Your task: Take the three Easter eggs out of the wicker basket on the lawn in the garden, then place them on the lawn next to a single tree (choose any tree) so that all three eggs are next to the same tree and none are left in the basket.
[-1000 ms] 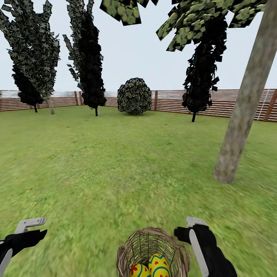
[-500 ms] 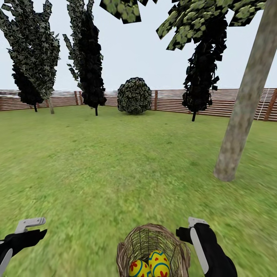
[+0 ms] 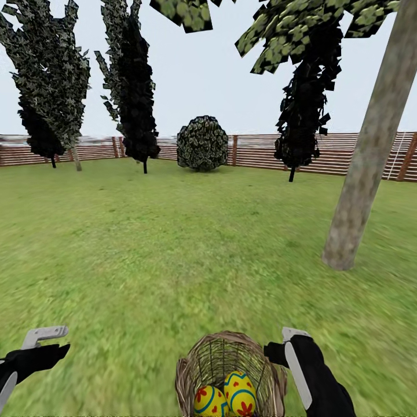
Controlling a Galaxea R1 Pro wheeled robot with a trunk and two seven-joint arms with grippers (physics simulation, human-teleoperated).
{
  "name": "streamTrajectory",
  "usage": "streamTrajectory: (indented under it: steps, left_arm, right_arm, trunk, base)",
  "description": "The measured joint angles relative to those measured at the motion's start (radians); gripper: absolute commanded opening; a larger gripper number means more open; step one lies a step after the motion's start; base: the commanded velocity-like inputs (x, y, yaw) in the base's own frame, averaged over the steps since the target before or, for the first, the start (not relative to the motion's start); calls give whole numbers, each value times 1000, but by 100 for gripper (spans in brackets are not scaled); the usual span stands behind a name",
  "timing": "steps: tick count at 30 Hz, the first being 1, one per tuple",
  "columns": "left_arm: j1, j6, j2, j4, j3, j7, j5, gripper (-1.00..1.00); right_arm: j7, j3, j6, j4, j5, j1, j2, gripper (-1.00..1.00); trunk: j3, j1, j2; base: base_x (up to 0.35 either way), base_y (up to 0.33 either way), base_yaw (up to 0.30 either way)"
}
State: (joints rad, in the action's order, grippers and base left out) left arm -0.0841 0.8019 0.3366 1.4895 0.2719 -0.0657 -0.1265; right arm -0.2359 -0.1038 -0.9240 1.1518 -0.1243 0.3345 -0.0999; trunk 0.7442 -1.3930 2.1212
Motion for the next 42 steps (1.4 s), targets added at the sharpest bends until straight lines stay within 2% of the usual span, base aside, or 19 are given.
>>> streamTrajectory:
  steps: [9, 13, 14, 16, 18, 19, 21, 24, 27, 42]
  left_arm:
    - [0, 56, 6, 8, 2, -5, -2, 100]
    - [-2, 80, 44, 15, 3, -6, -2, 100]
    - [-3, 91, 59, 22, 4, -6, -2, 100]
    - [-3, 112, 74, 45, 2, -4, -2, 100]
    - [-3, 125, 82, 62, 1, -4, 19, 100]
    - [-3, 126, 85, 68, 2, -5, 46, 100]
    - [-3, 127, 86, 74, 4, -6, 71, 100]
    - [-1, 129, 85, 77, 3, -17, 86, 100]
    - [2, 128, 82, 78, 3, -25, 95, 100]
    - [-1, 155, 80, 78, 5, -28, 109, 100]
  right_arm:
    - [5, -4, 12, -34, 0, 8, 2, 100]
    - [5, -5, 28, -51, 1, 19, 11, 100]
    - [5, -5, 34, -68, 0, 25, 19, 100]
    - [6, -5, 47, -114, 0, 32, 27, 100]
    - [4, -5, 78, -157, 0, 36, 40, 100]
    - [3, -5, 98, -177, 0, 38, 48, 100]
    - [3, -5, 117, -196, -1, 40, 58, 100]
    - [2, -4, 128, -208, -1, 42, 69, 100]
    - [0, -2, 131, -212, -2, 47, 69, 100]
    - [10, 3, 136, -221, -3, 57, 65, 100]
  trunk:
    - [28, -35, 63]
    - [41, -50, 91]
    - [44, -54, 98]
    - [50, -61, 112]
    - [56, -69, 126]
    - [60, -73, 133]
    - [66, -81, 147]
    - [75, -92, 168]
    - [85, -104, 189]
    - [85, -104, 189]
  base:
    - [0, 0, 0]
    - [0, 0, 0]
    - [0, 0, 0]
    - [0, 0, 0]
    - [0, 0, 0]
    - [0, 0, 0]
    - [0, 0, 0]
    - [0, 0, 0]
    - [0, 0, 0]
    - [0, 0, 0]
